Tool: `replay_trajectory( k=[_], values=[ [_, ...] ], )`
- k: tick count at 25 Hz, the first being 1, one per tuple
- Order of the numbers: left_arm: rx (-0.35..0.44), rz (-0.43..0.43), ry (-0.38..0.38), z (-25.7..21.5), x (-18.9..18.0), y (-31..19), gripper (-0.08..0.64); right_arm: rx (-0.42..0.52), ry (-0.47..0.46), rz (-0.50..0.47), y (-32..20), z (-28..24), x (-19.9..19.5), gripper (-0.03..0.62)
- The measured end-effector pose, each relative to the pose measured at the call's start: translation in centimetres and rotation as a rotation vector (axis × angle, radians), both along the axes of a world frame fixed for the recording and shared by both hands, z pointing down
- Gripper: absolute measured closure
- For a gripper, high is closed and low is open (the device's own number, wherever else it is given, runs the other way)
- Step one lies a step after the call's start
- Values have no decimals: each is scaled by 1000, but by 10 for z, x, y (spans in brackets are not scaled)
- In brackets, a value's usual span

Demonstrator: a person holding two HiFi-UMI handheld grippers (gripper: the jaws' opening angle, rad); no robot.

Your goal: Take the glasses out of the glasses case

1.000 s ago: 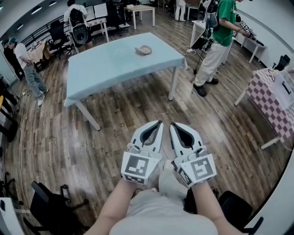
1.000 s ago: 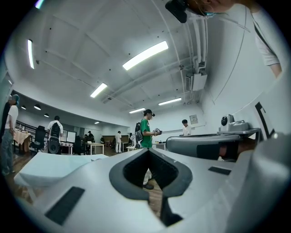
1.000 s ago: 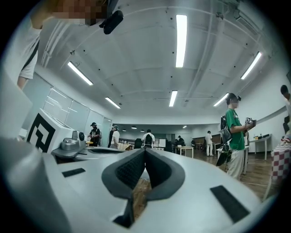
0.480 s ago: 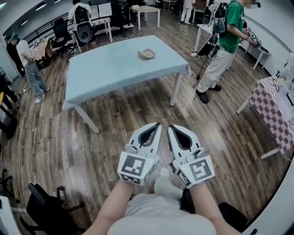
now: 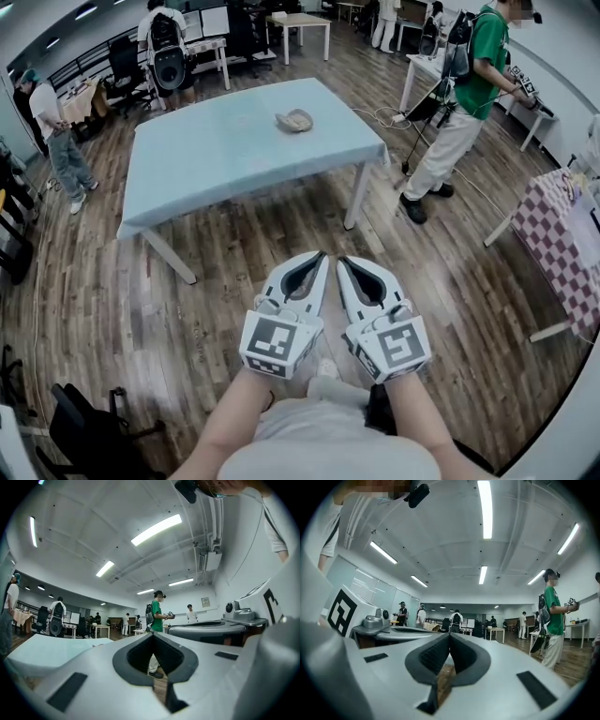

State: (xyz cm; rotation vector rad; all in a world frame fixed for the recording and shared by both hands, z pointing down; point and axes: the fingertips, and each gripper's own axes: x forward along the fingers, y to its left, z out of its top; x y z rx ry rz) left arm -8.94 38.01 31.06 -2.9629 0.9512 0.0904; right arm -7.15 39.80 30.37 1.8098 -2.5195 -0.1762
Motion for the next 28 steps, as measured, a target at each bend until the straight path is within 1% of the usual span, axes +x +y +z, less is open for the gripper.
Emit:
replay_trajectory(
  k=[4, 7, 13, 24, 28],
  values=[
    [-7, -10, -3, 2, 16, -23, 552, -16, 23, 3, -23, 3, 18, 588],
    [-4, -12, -8, 1, 33, -35, 552, -34, 16, -2, -38, 6, 35, 588],
    [-8, -53, -12, 2, 60, -61, 552, -33, 23, -52, -61, 7, 60, 588],
    [-10, -88, -11, 13, 83, -90, 552, -28, 33, -74, -87, 16, 87, 588],
    [-2, -94, -13, 12, 92, -95, 552, -26, 28, -60, -93, 16, 97, 588]
  ],
)
